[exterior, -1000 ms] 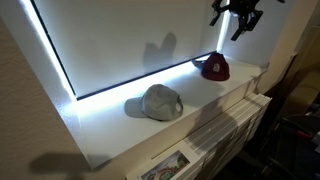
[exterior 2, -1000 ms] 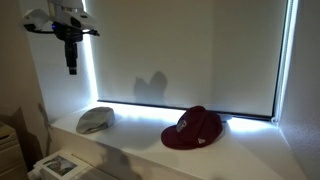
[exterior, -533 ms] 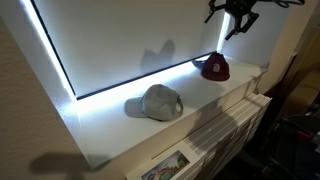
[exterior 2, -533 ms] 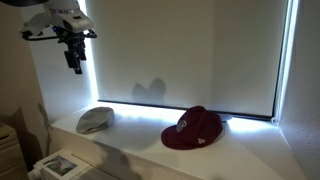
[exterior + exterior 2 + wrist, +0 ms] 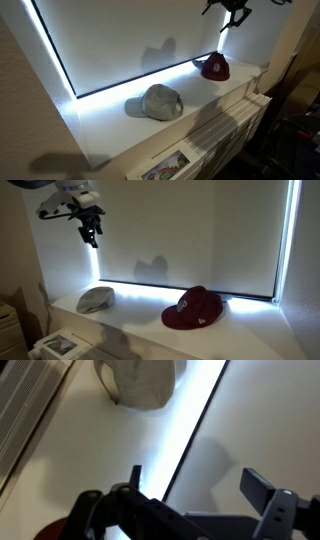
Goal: Move the maroon cap to the left on the gray cup
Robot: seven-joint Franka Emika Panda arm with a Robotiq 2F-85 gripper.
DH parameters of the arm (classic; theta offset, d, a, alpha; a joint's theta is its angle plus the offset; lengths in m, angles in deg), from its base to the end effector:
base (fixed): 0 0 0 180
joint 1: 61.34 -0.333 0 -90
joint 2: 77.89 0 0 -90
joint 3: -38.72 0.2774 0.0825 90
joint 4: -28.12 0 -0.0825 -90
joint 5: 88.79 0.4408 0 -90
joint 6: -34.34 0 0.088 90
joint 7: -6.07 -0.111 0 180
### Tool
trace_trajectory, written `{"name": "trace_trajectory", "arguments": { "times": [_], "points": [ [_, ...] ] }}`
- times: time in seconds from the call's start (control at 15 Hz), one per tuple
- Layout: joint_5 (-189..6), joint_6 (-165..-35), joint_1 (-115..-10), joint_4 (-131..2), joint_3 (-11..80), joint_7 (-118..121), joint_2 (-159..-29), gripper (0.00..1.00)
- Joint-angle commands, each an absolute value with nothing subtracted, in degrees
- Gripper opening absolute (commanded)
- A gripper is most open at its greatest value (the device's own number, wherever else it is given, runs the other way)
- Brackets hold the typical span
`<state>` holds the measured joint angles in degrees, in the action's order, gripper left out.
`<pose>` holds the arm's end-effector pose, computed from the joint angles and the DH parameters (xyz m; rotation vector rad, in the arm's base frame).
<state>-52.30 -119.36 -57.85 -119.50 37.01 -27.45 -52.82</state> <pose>0.4992 -0.0626 0.3969 -2.1144 1.4096 -0.5195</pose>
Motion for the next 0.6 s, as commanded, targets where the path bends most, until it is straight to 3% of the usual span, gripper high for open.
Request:
{"name": "trace_trajectory", "arguments": {
  "times": [0.0,0.53],
  "points": [
    [-52.14,-122.24,-53.48,-108.83,33.63,-30.15,-62.76,1.0],
    [-50.84,-130.5,-47.09,-86.31,23.84,-37.28,-85.87,1.0]
  ]
}}
